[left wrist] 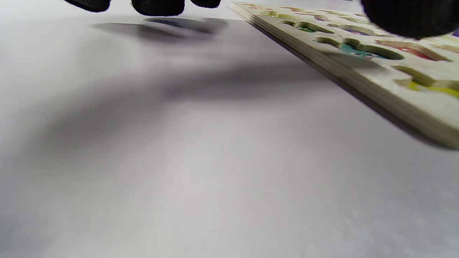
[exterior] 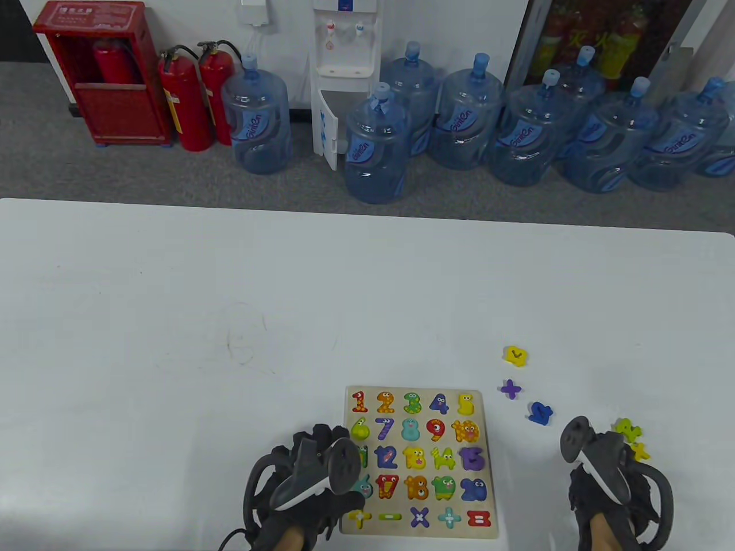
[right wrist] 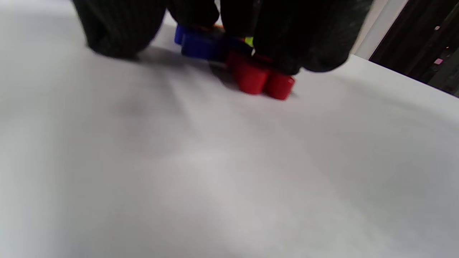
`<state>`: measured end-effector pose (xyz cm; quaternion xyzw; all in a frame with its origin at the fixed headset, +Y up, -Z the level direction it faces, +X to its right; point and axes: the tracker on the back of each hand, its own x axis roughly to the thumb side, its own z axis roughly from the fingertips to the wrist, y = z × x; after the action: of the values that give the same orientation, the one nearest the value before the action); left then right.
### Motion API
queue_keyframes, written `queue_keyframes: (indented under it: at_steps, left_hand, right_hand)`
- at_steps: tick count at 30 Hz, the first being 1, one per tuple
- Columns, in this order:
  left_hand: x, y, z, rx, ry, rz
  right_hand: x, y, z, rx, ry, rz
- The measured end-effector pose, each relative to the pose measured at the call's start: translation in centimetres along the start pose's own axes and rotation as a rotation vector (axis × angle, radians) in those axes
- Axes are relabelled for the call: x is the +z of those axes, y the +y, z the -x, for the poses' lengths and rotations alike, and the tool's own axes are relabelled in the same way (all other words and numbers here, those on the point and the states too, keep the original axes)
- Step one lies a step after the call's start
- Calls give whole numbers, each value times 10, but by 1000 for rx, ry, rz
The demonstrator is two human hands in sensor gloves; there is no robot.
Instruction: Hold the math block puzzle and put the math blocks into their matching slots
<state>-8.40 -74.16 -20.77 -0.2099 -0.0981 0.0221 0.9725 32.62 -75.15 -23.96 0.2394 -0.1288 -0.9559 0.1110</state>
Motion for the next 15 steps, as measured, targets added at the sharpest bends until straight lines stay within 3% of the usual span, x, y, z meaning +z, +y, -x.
queue_keyframes:
  at_steps: [5, 8, 15]
  left_hand:
    - [0, 0, 0, 1, -2, 6]
    - [0, 0, 0, 5, -5, 7]
    - [0, -1, 0, 5, -5, 12]
  right_hand:
    - [7, -6, -13, 6, -67, 98]
    - [14, -11, -21, -11, -204, 155]
    - [29, -16, -35, -72, -334, 180]
